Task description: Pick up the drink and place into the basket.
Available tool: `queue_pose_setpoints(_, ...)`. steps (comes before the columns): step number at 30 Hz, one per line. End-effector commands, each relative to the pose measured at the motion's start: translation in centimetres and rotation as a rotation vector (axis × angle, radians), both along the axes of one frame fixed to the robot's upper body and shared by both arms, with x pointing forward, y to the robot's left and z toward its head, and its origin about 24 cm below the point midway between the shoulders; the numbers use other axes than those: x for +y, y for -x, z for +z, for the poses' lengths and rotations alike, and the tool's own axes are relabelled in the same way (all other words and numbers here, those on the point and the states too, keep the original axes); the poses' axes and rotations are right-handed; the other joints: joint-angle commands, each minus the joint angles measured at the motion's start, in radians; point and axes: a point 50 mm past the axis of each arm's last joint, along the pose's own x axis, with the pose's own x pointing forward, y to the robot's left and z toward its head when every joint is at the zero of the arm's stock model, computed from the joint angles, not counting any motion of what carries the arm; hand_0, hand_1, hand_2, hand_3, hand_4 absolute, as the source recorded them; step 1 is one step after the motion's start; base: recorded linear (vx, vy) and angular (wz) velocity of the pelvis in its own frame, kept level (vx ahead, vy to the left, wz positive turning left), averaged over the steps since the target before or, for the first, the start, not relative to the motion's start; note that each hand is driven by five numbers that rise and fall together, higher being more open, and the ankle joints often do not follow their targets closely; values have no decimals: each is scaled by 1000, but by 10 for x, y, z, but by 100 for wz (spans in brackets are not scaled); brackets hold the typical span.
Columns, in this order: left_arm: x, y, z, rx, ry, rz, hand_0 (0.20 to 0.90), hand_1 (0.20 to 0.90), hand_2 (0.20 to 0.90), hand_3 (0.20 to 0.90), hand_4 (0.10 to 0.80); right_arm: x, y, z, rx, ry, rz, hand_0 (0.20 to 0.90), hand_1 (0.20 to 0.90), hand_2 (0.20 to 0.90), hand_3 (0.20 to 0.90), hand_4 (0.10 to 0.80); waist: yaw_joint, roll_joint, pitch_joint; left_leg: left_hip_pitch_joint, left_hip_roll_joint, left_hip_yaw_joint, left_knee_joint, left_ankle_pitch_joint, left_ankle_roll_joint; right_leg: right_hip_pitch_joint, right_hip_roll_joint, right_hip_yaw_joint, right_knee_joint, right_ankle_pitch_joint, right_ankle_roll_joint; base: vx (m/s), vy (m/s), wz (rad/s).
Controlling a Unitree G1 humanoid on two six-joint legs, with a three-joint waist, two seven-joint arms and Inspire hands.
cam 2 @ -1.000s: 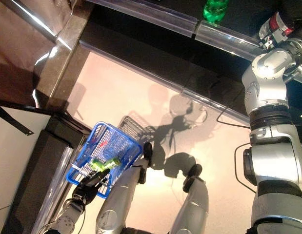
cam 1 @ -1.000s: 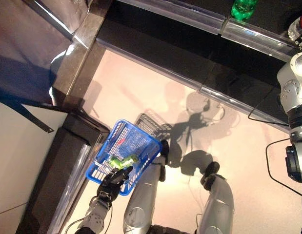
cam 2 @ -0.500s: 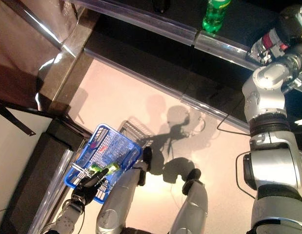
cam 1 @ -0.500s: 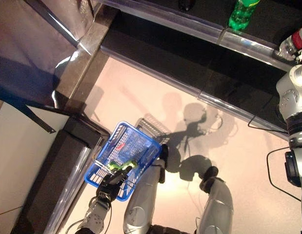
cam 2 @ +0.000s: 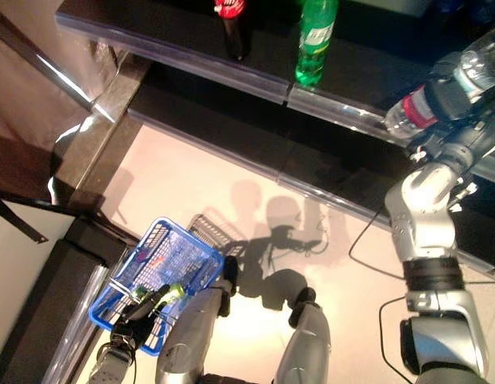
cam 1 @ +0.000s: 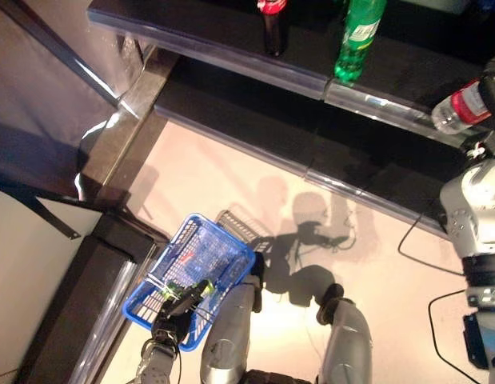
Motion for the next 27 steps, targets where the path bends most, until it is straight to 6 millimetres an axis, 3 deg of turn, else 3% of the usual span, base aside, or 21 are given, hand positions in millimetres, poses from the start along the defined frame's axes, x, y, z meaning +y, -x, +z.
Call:
queue_pose_setpoints(1, 22, -10, 44, -321, -126, -2, 300, 300, 300, 200, 100, 34, 44, 79, -446, 287, 154, 300, 300, 300, 200, 100, -10, -47, -129, 43, 12, -1, 125, -77, -40, 79, 88, -63, -71, 18, -79, 59, -31, 3)
queue_pose_setpoints(15, 6, -32, 82, -500, -130, -66, 300, 300, 300, 200, 100, 123, 59, 19, -312, 328, 848, 300, 300, 300, 200, 100, -15, -86, -226, 165, 23, 6, -17, -60, -51, 237, 128, -42, -256, 72, -54, 36, -23, -3)
queue_pose_setpoints(27, -19, -45, 127, -719, -54, -196, 300, 300, 300, 200, 100, 169, 67, -7, -233, 254, 1115, 300, 300, 300, 200, 100, 39, -86, -257, 214, -6, -42, -92, -60, -48, 317, 128, -72, -338, 96, -39, 5, -3, 11)
